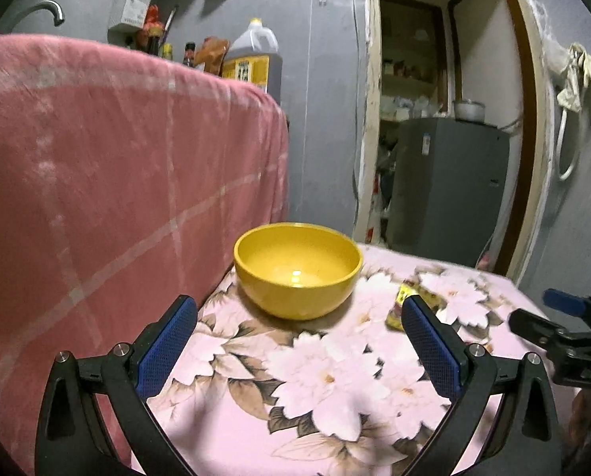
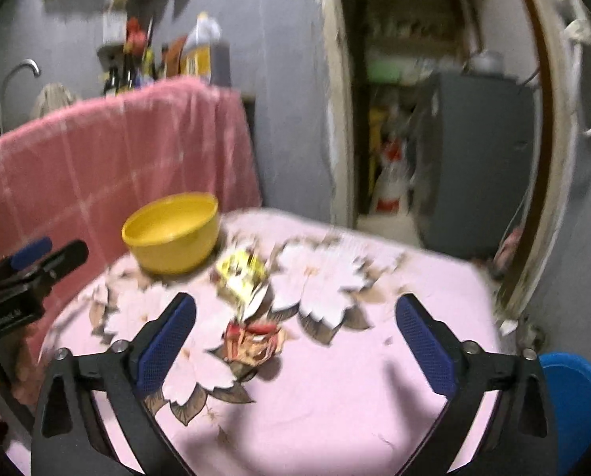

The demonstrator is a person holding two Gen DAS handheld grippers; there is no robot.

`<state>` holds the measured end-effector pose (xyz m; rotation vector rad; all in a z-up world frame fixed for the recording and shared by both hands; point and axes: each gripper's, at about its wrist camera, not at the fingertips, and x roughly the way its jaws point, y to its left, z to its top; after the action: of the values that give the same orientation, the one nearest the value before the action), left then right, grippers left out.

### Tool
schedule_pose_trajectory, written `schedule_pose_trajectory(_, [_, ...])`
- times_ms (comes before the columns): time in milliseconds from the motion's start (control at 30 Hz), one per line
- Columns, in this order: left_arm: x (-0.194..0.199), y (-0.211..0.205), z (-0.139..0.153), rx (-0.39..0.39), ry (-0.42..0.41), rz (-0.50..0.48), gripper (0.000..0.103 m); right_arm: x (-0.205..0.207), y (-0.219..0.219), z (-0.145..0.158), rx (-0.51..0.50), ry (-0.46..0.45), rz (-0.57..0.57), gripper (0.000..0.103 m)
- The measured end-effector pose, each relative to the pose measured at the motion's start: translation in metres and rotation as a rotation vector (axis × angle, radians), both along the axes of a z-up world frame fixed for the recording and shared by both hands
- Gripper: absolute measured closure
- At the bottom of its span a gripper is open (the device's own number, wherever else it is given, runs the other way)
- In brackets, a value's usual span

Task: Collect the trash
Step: 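Grasp the yellow snack packet with the left tool while the right tool grasps the red-striped wrapper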

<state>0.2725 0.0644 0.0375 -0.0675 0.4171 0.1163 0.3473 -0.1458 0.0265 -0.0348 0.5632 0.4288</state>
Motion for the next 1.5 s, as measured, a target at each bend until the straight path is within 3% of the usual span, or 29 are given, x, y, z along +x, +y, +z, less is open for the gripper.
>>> schedule_pose_trajectory(200, [0.017, 0.007, -0.014, -0.01, 0.099, 0.002, 0.002, 0.03, 0.021, -0.027, -0.031, 0.219, 0.085, 0.027])
schedule_pose_trajectory(267, [0.022, 0.009, -0.018, -0.018, 0.127, -0.001, 0.002, 0.035, 0.029, -0.033, -0.049, 0.258, 0.109, 0.029])
schedule_pose_trajectory(333, [0.026, 0.008, -0.019, -0.022, 0.149, -0.005, 0.002, 0.04, 0.034, -0.038, -0.062, 0.291, 0.124, 0.035])
schedule_pose_trajectory(400, [0.029, 0.006, -0.021, -0.032, 0.171, -0.013, 0.002, 0.044, 0.036, -0.043, -0.066, 0.327, 0.134, 0.055])
schedule_pose_trajectory(500, [0.035, 0.004, -0.023, -0.056, 0.202, -0.034, 0.002, 0.047, 0.028, -0.045, -0.011, 0.362, 0.152, 0.071])
schedule_pose_trajectory(700, [0.045, -0.006, -0.026, -0.065, 0.244, -0.082, 0.002, 0.047, 0.0, -0.041, 0.058, 0.365, 0.122, 0.084])
schedule_pose_trajectory(1000, [0.073, -0.041, -0.029, 0.007, 0.296, -0.198, 0.003, 0.052, -0.043, -0.036, 0.09, 0.326, 0.028, 0.085])
schedule_pose_trajectory(1367, [0.125, -0.085, -0.035, 0.111, 0.349, -0.333, 0.004, 0.055, -0.059, -0.037, 0.144, 0.332, 0.025, 0.085])
schedule_pose_trajectory(1433, [0.131, -0.089, -0.036, 0.125, 0.352, -0.349, 0.012, 0.055, -0.059, -0.037, 0.149, 0.335, 0.026, 0.085])
schedule_pose_trajectory(1500, [0.134, -0.092, -0.037, 0.142, 0.353, -0.366, 0.03, 0.055, -0.059, -0.038, 0.148, 0.337, 0.027, 0.085])
